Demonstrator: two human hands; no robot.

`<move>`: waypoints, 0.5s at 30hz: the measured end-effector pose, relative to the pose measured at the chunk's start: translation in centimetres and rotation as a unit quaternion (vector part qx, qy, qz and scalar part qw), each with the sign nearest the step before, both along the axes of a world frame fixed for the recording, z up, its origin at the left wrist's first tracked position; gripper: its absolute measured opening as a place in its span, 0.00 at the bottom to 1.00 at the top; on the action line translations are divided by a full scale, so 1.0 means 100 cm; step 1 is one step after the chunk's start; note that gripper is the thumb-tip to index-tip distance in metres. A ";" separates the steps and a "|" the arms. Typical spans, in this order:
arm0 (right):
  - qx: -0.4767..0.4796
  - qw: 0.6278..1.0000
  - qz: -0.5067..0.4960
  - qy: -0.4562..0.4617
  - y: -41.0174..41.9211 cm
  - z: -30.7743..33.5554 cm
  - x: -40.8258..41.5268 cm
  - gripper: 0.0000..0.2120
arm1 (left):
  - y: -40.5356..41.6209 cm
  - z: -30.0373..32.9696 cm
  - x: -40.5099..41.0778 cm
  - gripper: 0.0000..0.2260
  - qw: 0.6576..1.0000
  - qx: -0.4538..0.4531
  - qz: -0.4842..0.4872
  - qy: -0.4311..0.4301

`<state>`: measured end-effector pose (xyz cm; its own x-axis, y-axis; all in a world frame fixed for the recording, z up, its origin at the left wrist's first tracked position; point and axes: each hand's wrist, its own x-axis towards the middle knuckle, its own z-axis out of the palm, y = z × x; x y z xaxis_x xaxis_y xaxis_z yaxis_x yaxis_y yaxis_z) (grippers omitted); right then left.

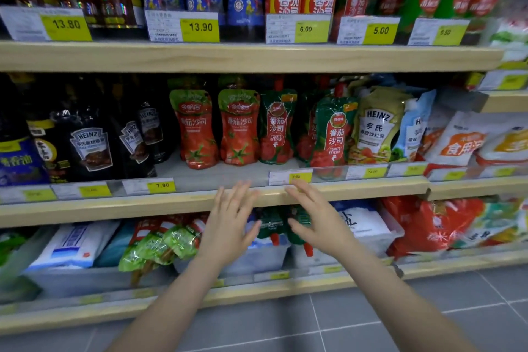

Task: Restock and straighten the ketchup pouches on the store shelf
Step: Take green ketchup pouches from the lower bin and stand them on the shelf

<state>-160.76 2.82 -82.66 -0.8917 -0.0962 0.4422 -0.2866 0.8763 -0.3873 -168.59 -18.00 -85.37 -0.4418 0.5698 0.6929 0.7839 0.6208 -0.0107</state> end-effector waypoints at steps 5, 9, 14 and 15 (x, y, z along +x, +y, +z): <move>0.014 0.995 -0.025 -0.097 0.031 -0.062 0.032 0.35 | 0.028 -0.053 0.007 0.30 0.973 -0.182 -0.085 -0.118; 0.049 0.985 -0.068 -0.153 0.037 -0.092 0.023 0.33 | 0.032 -0.088 -0.008 0.33 0.946 -0.233 -0.052 -0.219; 0.049 0.984 -0.114 -0.125 0.031 -0.110 0.019 0.21 | 0.030 -0.105 -0.011 0.33 0.949 -0.211 -0.052 -0.228; 0.044 0.986 -0.119 -0.112 0.029 -0.109 0.021 0.19 | 0.031 -0.105 -0.011 0.33 0.949 -0.214 -0.049 -0.228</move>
